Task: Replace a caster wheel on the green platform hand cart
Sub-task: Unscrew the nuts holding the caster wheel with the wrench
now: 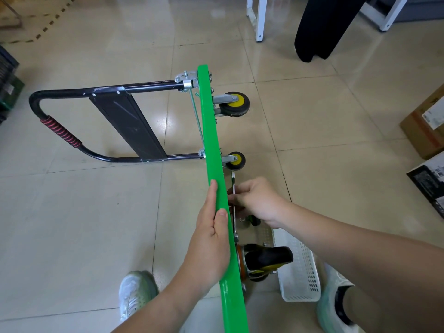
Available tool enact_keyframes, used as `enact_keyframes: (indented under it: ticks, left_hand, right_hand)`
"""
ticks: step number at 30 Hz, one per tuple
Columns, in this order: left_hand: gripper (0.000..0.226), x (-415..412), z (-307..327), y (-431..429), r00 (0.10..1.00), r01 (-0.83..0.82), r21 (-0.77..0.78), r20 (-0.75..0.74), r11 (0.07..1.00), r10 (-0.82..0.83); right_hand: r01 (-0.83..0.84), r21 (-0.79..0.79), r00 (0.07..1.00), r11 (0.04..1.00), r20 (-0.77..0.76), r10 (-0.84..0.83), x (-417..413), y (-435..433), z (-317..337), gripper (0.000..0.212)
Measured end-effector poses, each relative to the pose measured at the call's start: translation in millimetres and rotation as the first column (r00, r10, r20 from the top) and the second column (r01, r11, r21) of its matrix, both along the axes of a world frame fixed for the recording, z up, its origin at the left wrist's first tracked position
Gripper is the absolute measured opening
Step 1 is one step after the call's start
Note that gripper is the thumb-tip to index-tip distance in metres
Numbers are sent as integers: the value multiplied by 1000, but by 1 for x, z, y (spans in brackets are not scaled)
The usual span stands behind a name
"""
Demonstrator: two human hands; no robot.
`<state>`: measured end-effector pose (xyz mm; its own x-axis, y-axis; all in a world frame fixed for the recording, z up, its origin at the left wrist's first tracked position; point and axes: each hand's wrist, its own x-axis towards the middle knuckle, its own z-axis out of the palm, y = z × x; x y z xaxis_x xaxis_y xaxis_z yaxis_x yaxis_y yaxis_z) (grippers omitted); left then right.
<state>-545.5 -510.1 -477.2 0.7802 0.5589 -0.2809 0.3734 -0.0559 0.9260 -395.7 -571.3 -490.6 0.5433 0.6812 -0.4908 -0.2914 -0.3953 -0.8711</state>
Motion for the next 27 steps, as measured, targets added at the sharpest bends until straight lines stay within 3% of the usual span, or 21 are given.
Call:
enact_keyframes:
  ticks: [18,24,27]
  left_hand:
    - [56,1,-3,-6,1000,-20,23,-6,1000,20]
    - [56,-1,-1,-5,999,-35,36,1,999,35]
    - [56,-3,4,-8,1000,-24,36,17,999,23]
  right_hand:
    - [-8,103,993,995,116,-4,-16,-24,11,25]
    - [28,113,998,993,50,-33,-9,-23,18,9]
    - [17,91,998,996,62,-22,-2,-19,19,16]
